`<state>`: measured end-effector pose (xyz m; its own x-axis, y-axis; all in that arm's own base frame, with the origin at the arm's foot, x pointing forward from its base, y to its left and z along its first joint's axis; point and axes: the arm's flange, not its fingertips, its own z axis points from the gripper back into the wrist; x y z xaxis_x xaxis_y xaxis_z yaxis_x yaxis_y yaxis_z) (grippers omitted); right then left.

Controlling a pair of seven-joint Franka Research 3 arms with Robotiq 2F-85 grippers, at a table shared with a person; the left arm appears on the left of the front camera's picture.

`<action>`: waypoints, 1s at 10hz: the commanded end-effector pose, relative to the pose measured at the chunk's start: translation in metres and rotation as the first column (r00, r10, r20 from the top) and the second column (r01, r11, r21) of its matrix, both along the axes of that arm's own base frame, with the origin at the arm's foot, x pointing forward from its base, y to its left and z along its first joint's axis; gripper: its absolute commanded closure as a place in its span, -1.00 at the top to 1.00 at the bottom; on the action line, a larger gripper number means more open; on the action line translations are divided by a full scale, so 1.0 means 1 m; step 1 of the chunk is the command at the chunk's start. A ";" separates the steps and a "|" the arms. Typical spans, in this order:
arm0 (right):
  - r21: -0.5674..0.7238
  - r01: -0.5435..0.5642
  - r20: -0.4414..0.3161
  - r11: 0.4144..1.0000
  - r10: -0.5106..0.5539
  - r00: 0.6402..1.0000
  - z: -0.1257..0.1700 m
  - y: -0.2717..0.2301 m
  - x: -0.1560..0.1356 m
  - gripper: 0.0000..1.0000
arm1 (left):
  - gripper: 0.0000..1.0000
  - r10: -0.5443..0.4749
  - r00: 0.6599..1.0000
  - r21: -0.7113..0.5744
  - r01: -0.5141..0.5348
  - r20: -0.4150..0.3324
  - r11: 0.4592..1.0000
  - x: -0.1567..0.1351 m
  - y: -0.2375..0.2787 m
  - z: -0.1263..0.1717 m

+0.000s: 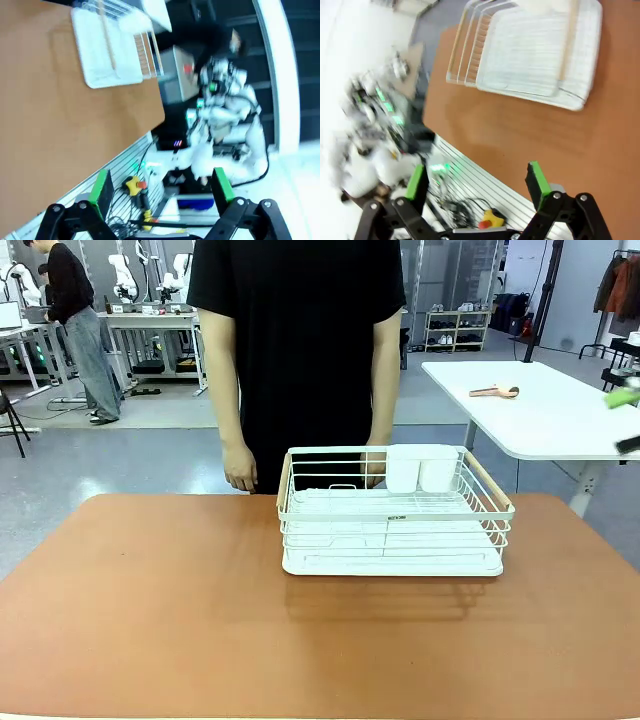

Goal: Clean the table.
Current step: Pick up the Lint Roller when the human hands it over.

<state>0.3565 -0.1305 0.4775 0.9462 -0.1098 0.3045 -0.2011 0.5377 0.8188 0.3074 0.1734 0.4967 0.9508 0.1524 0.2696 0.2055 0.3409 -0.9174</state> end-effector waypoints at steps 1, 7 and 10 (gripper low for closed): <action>0.146 0.118 -0.006 0.982 -0.118 0.993 -0.029 -0.053 -0.007 1.00 | 1.00 0.137 0.989 -0.061 -0.140 -0.060 0.988 -0.008 0.052 -0.020; 0.321 0.180 -0.054 0.930 -0.172 0.984 -0.069 -0.109 -0.015 1.00 | 1.00 0.186 0.962 -0.079 -0.205 -0.202 0.976 -0.002 0.101 -0.066; 0.322 0.203 -0.077 0.925 -0.188 0.979 -0.075 -0.105 -0.018 1.00 | 1.00 0.208 0.948 -0.071 -0.231 -0.240 0.970 0.000 0.097 -0.079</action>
